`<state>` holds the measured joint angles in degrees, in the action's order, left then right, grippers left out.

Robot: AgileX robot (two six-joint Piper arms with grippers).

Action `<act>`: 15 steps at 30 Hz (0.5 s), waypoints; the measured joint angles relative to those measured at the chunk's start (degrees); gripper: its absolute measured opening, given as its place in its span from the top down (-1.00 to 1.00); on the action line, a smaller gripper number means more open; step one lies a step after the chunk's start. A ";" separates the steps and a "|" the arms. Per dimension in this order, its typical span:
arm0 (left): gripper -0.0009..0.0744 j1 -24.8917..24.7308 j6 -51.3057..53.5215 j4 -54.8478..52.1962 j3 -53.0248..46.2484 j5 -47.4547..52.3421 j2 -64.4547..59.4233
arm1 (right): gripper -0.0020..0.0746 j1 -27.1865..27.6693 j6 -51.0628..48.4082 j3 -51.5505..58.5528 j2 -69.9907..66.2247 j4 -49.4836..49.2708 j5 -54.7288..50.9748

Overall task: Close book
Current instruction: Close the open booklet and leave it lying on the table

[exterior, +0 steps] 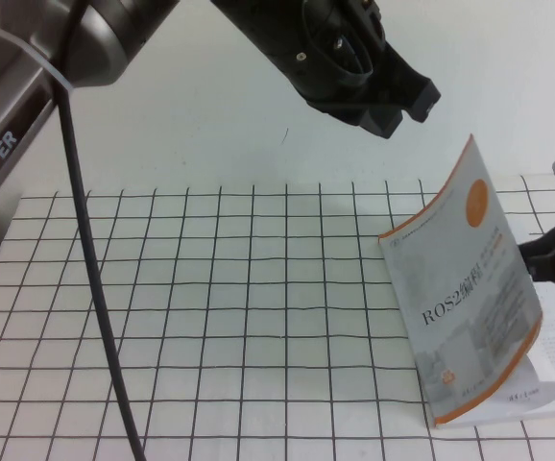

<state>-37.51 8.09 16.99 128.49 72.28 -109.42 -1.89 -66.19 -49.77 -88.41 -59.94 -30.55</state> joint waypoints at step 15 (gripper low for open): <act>0.99 0.00 0.00 0.00 0.00 0.00 0.00 | 0.95 0.00 -12.99 -2.64 7.52 -11.12 -2.85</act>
<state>-37.51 8.09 16.99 128.49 72.28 -109.42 -1.89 -79.18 -52.41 -80.89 -71.06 -33.40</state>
